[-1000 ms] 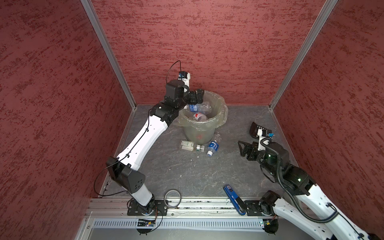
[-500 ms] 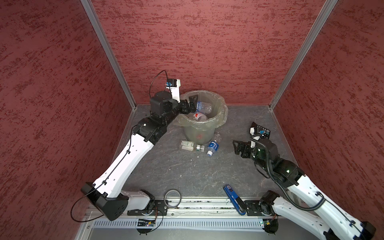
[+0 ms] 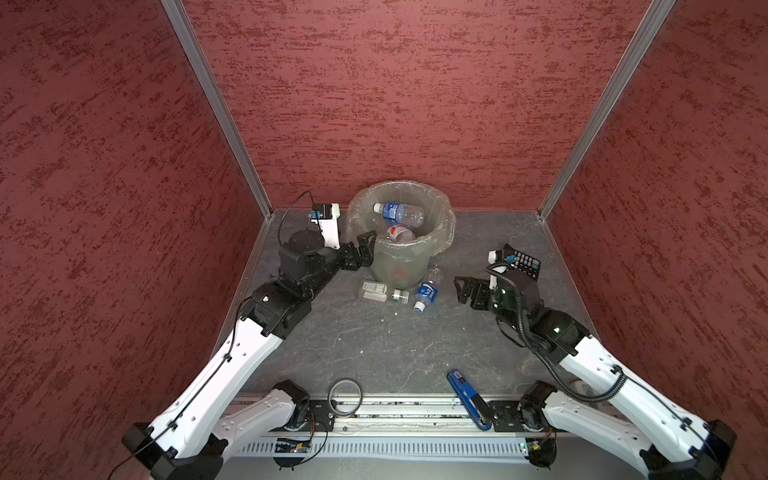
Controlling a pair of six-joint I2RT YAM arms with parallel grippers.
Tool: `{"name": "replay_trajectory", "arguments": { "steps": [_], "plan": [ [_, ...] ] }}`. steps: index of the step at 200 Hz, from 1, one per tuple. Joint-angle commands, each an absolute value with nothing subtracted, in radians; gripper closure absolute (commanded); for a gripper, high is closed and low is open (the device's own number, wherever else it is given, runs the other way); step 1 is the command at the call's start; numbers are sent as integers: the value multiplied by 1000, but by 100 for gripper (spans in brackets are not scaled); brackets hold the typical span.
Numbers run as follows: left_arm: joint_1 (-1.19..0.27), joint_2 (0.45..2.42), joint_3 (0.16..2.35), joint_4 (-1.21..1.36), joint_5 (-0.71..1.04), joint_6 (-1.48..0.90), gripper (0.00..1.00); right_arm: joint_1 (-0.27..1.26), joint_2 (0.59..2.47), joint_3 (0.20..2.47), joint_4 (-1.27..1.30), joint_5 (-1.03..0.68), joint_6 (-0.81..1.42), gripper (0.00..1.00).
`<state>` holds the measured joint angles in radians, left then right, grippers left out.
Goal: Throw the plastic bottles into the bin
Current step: 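Withdraw the left gripper while the right gripper reaches toward the small blue-labelled bottle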
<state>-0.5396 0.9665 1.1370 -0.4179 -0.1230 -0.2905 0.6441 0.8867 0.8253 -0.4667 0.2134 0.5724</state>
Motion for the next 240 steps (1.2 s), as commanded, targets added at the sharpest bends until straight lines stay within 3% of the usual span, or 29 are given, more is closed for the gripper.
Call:
{"name": "replay_trajectory", "arguments": {
  "steps": [1, 125, 240],
  "plan": [
    [-546, 920, 1070, -453, -143, -312, 0, 643, 901, 824, -418, 198, 588, 1],
    [-562, 766, 765, -485, -94, -423, 0, 642, 1055, 784, -286, 162, 679, 2],
    [-630, 742, 604, -456, -41, -540, 1, 637, 1383, 853, -130, 31, 745, 1]
  ]
}}
